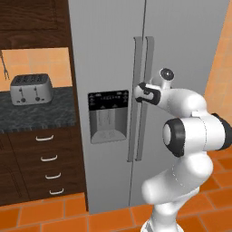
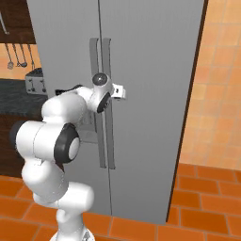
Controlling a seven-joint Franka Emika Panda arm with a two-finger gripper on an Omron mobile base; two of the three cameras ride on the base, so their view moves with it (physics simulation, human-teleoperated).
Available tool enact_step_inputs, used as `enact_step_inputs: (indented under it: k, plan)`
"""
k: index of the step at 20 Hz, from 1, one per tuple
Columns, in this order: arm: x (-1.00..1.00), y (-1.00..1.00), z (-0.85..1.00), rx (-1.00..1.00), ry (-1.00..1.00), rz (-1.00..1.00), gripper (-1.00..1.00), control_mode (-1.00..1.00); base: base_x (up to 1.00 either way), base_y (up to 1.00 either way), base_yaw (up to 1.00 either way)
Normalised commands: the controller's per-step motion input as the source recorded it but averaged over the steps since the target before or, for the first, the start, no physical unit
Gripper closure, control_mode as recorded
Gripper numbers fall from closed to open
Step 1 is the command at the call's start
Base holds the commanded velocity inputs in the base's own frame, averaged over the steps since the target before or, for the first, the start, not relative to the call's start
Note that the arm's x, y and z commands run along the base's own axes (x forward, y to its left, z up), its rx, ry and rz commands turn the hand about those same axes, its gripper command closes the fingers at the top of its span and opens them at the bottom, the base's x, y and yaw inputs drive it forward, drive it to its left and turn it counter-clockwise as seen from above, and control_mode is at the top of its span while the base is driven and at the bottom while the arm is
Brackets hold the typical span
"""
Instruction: Take the strawberry from the fridge and place it on top of the pancake, located on the dining counter.
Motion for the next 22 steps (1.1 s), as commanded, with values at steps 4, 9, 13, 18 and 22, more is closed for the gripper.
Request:
enact_step_inputs:
  k: [4,9,13,18,22]
  plan:
    - [0.71,0.02,-0.48,0.0,-0.12,0.0,-1.0,-1.0,0.0,0.0,0.0]
    - [0.94,0.0,-0.87,0.0,-0.2,0.0,-1.0,-1.0,0.0,0.0,0.0]
    - [1.0,0.09,-1.0,0.0,-0.21,-0.02,1.0,-1.0,0.0,0.0,0.0]
    - [0.47,-0.74,-0.44,0.08,0.08,-0.07,1.0,-1.0,0.0,0.0,0.0]
    - [-0.24,-1.0,-0.18,0.13,0.11,0.0,1.0,-1.0,0.0,0.0,0.0]
